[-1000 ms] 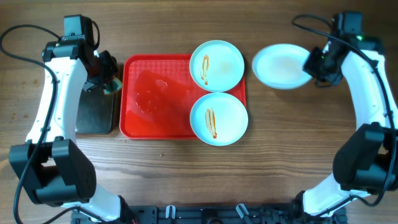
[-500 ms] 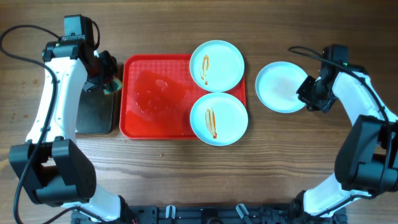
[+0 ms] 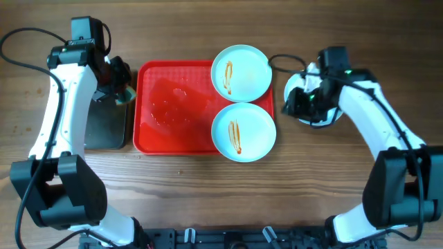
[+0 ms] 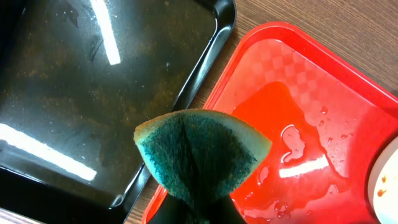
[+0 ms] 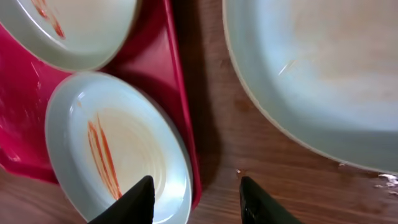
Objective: Clean dirty plates on tray and stack at the side
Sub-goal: 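Grasp the bottom plate's rim with the right gripper and drag it left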
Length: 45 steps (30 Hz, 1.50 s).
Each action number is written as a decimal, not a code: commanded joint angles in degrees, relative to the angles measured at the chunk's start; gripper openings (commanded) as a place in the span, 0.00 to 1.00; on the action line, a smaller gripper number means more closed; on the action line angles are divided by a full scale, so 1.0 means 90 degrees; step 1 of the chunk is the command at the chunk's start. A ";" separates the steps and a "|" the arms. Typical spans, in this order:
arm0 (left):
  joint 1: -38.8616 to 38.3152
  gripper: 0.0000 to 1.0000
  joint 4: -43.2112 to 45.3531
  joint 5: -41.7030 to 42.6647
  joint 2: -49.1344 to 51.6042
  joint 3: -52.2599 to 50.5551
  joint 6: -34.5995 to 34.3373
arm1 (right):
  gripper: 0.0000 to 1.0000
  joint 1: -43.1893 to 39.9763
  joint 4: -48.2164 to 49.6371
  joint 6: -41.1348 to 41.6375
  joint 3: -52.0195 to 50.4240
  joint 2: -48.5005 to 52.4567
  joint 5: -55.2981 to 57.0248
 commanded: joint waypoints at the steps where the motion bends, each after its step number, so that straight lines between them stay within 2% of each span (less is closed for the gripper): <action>1: 0.0005 0.04 0.0015 0.0080 0.0036 -0.0041 -0.0107 | 0.44 0.0223 0.0262 0.0318 -0.0486 0.0034 -0.0073; 8: 0.0005 0.04 0.0015 0.0078 0.0036 -0.0041 -0.0109 | 0.39 0.0746 0.0865 0.0692 -0.1207 0.0036 0.0015; 11: 0.0005 0.04 0.0002 0.0078 0.0036 -0.0041 -0.0107 | 0.27 0.0882 0.0996 0.0833 -0.1338 0.0036 0.0121; 13: 0.0005 0.04 -0.0005 0.0078 0.0036 -0.0041 -0.0107 | 0.11 0.0959 0.1025 0.0835 -0.1338 0.0034 0.0143; 15: 0.0005 0.04 -0.0002 0.0078 0.0036 -0.0041 -0.0107 | 0.04 0.0998 0.1035 0.0838 -0.1338 0.0034 0.0143; 20: 0.0005 0.04 -0.0005 0.0078 0.0036 -0.0041 -0.0107 | 0.04 0.0998 0.0952 0.0882 -0.1297 0.0019 0.0141; 26: 0.0005 0.04 -0.0007 0.0090 0.0036 -0.0041 -0.0109 | 0.04 0.1090 0.0389 0.0865 -0.0675 -0.0141 0.0141; 28: 0.0005 0.04 -0.0002 0.0393 0.0036 -0.0041 -0.0109 | 0.04 0.1311 0.0517 0.1088 -0.0546 -0.0182 0.0141; 33: 0.0005 0.04 0.0039 0.0595 0.0036 -0.0041 -0.0107 | 0.04 0.2470 0.1484 0.2195 -0.0532 -0.0168 0.0369; 38: 0.0005 0.04 0.0044 0.0597 0.0036 -0.0041 -0.0107 | 0.04 0.3424 0.2953 0.4104 -0.0539 -0.0083 0.1613; 42: 0.0005 0.04 0.0039 0.0597 0.0036 -0.0041 -0.0107 | 0.04 0.3893 0.3458 0.4459 -0.0537 0.0257 0.2093; 45: 0.0005 0.04 0.0041 0.0597 0.0036 -0.0041 -0.0107 | 0.04 0.4017 0.3912 0.4478 -0.0537 0.0644 0.1897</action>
